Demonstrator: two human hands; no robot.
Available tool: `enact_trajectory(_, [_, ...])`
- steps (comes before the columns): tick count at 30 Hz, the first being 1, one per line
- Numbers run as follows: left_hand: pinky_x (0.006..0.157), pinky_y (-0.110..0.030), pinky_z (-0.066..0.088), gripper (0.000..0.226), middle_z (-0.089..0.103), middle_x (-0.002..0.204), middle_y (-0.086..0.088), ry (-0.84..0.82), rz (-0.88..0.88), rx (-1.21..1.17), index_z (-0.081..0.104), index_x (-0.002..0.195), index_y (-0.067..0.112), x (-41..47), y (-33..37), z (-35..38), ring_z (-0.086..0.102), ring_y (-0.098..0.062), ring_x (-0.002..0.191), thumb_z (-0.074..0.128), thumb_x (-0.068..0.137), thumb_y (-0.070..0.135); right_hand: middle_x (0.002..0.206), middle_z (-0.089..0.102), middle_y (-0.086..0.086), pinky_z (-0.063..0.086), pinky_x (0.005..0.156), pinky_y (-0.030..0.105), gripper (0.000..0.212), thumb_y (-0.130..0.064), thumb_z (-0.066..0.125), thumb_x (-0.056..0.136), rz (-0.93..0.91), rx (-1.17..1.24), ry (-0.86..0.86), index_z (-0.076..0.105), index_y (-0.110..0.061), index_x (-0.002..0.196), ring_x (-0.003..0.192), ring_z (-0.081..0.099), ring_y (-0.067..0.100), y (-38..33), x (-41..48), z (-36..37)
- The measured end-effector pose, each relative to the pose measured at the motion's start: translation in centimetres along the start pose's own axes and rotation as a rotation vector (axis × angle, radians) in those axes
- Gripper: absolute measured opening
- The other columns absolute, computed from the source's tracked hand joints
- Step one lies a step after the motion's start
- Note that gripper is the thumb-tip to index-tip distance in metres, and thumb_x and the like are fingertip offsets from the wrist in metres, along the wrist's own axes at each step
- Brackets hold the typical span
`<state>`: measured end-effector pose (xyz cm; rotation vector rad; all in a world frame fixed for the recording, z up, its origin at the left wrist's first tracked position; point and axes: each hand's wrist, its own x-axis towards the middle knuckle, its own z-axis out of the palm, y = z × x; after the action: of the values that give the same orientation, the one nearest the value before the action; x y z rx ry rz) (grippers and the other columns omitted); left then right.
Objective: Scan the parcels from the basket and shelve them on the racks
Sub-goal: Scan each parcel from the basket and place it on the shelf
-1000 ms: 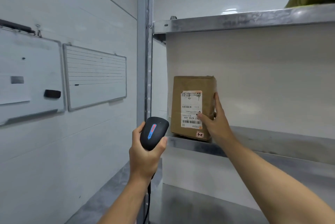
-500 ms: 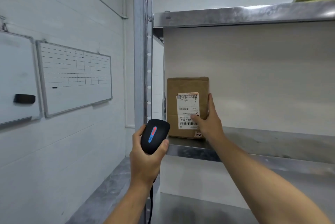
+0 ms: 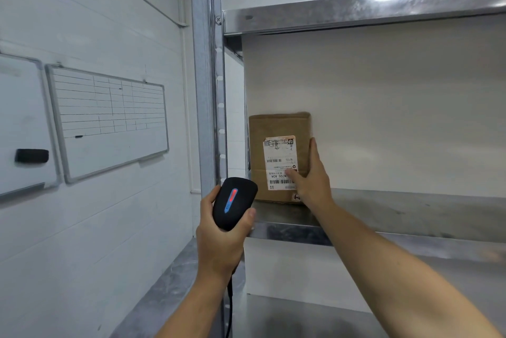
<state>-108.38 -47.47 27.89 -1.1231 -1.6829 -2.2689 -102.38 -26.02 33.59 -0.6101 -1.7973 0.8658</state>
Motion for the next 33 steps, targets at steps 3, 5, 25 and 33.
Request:
enact_trajectory(3, [0.065, -0.009, 0.052, 0.063, 0.062, 0.114, 0.008, 0.0, 0.005, -0.006, 0.049, 0.132, 0.025, 0.0, -0.1, -0.1, 0.064, 0.008, 0.093, 0.082, 0.082, 0.006, 0.151, 0.047, -0.003, 0.049, 0.106, 0.045, 0.097, -0.018, 0.072, 0.093, 0.0, -0.017, -0.013, 0.005, -0.038, 0.161, 0.132, 0.052, 0.022, 0.1, 0.4, 0.0])
enact_trajectory(5, [0.065, -0.009, 0.052, 0.064, 0.062, 0.114, 0.008, -0.005, 0.008, -0.014, 0.049, 0.132, 0.026, 0.1, -0.1, 0.0, 0.065, 0.008, 0.093, 0.083, 0.081, 0.007, 0.15, 0.047, -0.002, 0.05, 0.105, 0.045, 0.097, -0.019, 0.072, 0.093, 0.004, -0.023, -0.022, 0.005, -0.037, 0.161, 0.131, 0.052, 0.021, 0.1, 0.4, 0.0])
enact_trajectory(25, [0.077, -0.01, 0.051, 0.076, 0.064, 0.114, 0.021, -0.168, 0.067, -0.115, 0.051, 0.134, 0.03, -5.7, 2.3, 9.9, 0.064, 0.008, 0.1, 0.083, 0.066, 0.038, 0.152, 0.047, -0.003, 0.036, 0.114, 0.035, 0.06, -0.051, 0.06, 0.096, -0.305, -0.479, 0.036, 0.046, -0.026, 0.149, 0.142, 0.039, 0.015, 2.0, -7.3, -18.4])
enact_trajectory(33, [0.078, -0.007, 0.048, 0.071, 0.066, 0.108, 0.036, -0.371, 0.003, -0.234, 0.053, 0.121, 0.042, -15.1, 4.5, 20.8, 0.067, 0.004, 0.1, 0.081, 0.057, 0.056, 0.15, 0.051, 0.006, 0.033, 0.113, 0.032, 0.067, -0.058, 0.052, 0.09, -0.251, -0.7, 0.144, 0.055, -0.018, 0.144, 0.141, 0.042, 0.021, 6.1, -15.2, -33.4])
